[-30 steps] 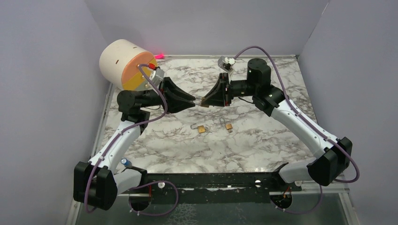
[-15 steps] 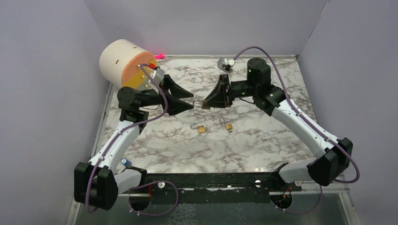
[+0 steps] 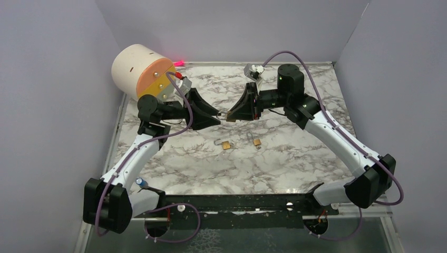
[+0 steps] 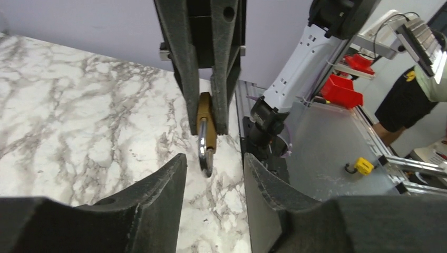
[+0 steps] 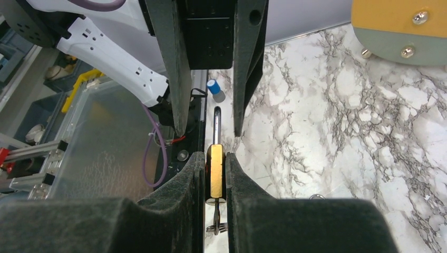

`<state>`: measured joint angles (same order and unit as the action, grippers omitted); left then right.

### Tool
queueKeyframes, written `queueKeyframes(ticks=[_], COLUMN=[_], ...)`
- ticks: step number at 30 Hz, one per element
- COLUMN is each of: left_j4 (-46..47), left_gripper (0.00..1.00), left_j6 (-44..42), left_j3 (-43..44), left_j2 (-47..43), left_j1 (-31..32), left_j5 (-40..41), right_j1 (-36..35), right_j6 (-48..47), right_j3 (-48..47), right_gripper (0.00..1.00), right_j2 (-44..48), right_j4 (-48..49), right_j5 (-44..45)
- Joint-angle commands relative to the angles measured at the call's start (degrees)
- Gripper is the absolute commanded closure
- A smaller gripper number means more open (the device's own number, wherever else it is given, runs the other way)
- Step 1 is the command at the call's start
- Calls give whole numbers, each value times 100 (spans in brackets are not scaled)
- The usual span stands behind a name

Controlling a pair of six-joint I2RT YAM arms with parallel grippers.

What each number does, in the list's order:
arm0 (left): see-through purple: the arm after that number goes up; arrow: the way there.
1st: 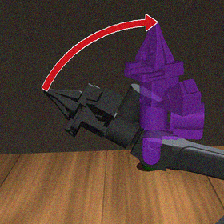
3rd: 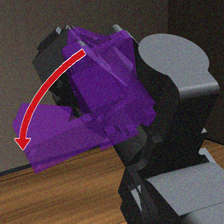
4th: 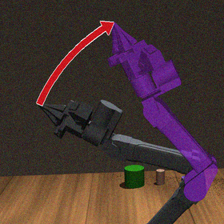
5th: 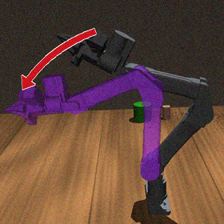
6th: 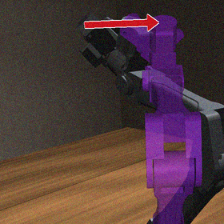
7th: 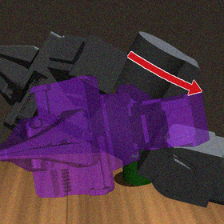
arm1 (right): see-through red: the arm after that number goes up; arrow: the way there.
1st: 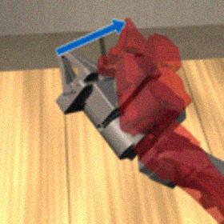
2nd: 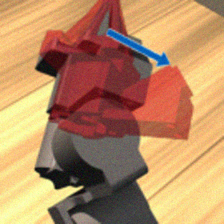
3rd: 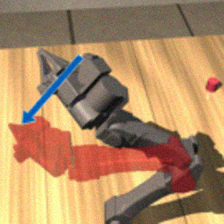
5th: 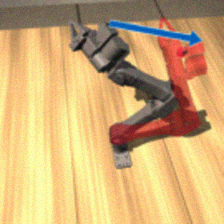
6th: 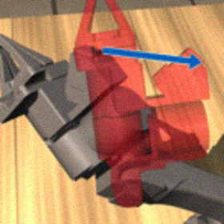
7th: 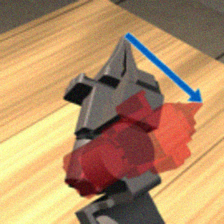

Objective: Lock with the key
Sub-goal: Pick up the lock from the center of the board.

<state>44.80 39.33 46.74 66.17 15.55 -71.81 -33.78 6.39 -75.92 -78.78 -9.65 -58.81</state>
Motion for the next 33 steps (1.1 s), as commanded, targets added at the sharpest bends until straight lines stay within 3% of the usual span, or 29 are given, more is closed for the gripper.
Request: queueKeyframes(ticks=[1,9,11,14,21,23,27,29,33], left_j4=[33,30,22,23,14,12,112,285,738], left_gripper=[57,64,73,100,100,100,100,100,100], left_j6=[-71,-202,-220,-233,-337,-331,-203,-103,176], left_j3=[179,166,160,147,90,111,166,176,191], left_j2=[55,8,-13,-12,-122,-156,-186,-188,-175], left_j1=[106,106,106,106,151,190,243,274,292], left_j5=[-346,-304,-364,-403,-392,-285,13,108,267], right_j1=[-6,1,-6,-6,-3,-5,-1,26,128], right_j6=[70,55,66,67,79,68,25,98,324], right_j3=[-239,-231,-230,-239,-308,-274,200,483,972], right_gripper=[99,99,99,99,99,79,54,48,48], right_j2=[-55,-112,-139,-170,-265,-225,200,419,684], right_j4=[181,156,163,166,131,171,663,1156,1934], right_j5=[-183,-214,-227,-272,-57,128,558,611,535])
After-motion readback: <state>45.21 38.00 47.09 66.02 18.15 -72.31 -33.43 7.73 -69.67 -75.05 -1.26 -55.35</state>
